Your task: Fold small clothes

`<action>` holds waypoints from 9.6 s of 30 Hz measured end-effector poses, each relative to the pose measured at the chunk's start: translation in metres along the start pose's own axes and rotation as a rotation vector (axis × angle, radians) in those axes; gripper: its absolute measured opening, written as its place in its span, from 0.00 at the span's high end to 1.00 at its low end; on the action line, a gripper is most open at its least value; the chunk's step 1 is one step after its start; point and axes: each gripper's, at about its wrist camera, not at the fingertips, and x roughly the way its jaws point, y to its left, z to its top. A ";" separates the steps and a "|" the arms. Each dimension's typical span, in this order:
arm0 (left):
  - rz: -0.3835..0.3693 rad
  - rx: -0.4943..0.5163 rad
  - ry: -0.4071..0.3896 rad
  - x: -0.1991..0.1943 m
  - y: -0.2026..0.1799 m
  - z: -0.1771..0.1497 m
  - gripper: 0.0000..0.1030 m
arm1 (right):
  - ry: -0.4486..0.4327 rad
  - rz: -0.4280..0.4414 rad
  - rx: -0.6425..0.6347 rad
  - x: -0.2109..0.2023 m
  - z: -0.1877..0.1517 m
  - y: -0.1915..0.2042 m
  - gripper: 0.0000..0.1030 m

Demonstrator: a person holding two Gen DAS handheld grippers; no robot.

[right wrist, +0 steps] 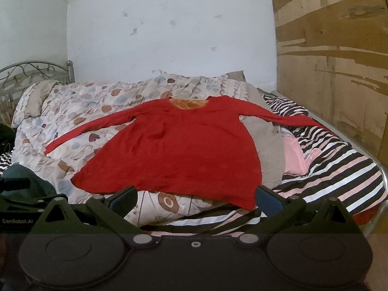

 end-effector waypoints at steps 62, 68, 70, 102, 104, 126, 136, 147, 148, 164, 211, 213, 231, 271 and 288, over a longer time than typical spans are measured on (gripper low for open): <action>0.047 0.069 -0.065 0.017 0.033 0.113 0.00 | 0.091 -0.137 -0.075 0.071 0.068 0.013 0.00; 0.082 0.162 -0.093 0.058 0.015 0.158 0.00 | 0.090 -0.180 -0.066 0.107 0.082 0.002 0.00; 0.088 0.167 -0.082 0.076 0.011 0.169 0.00 | 0.089 -0.192 -0.076 0.118 0.088 0.001 0.00; -0.042 0.045 0.293 0.324 0.008 0.150 0.00 | -0.014 -0.244 0.059 0.262 0.126 -0.104 0.00; -0.046 0.033 0.290 0.325 0.010 0.146 0.00 | -0.007 -0.249 0.049 0.268 0.127 -0.110 0.00; -0.058 0.053 0.227 0.317 0.009 0.122 0.00 | -0.026 -0.438 0.351 0.343 0.158 -0.280 0.00; -0.047 0.056 0.217 0.318 0.007 0.120 0.00 | 0.133 -0.551 0.740 0.379 0.137 -0.371 0.01; -0.028 0.055 0.207 0.319 0.003 0.118 0.00 | -0.096 -0.449 1.152 0.375 0.109 -0.413 0.30; -0.028 0.053 0.208 0.318 0.003 0.117 0.00 | -0.078 -0.458 1.137 0.378 0.112 -0.411 0.35; -0.033 0.048 0.204 0.319 0.004 0.118 0.00 | 0.028 -0.548 1.123 0.389 0.117 -0.409 0.44; 0.097 -0.513 0.084 0.295 0.160 0.160 0.00 | -0.059 0.182 -1.082 0.306 0.088 0.096 0.84; 0.090 -0.518 0.086 0.295 0.160 0.159 0.00 | -0.050 0.195 -1.086 0.307 0.086 0.096 0.69; 0.059 -0.490 0.101 0.298 0.150 0.158 0.00 | -0.007 0.393 -0.654 0.293 0.117 0.099 0.94; -0.130 -0.097 0.267 0.316 0.047 0.138 0.00 | 0.046 -0.304 0.025 0.444 0.184 -0.138 1.00; -0.131 -0.125 0.267 0.315 0.049 0.139 0.00 | 0.121 -0.099 0.118 0.462 0.190 -0.132 0.82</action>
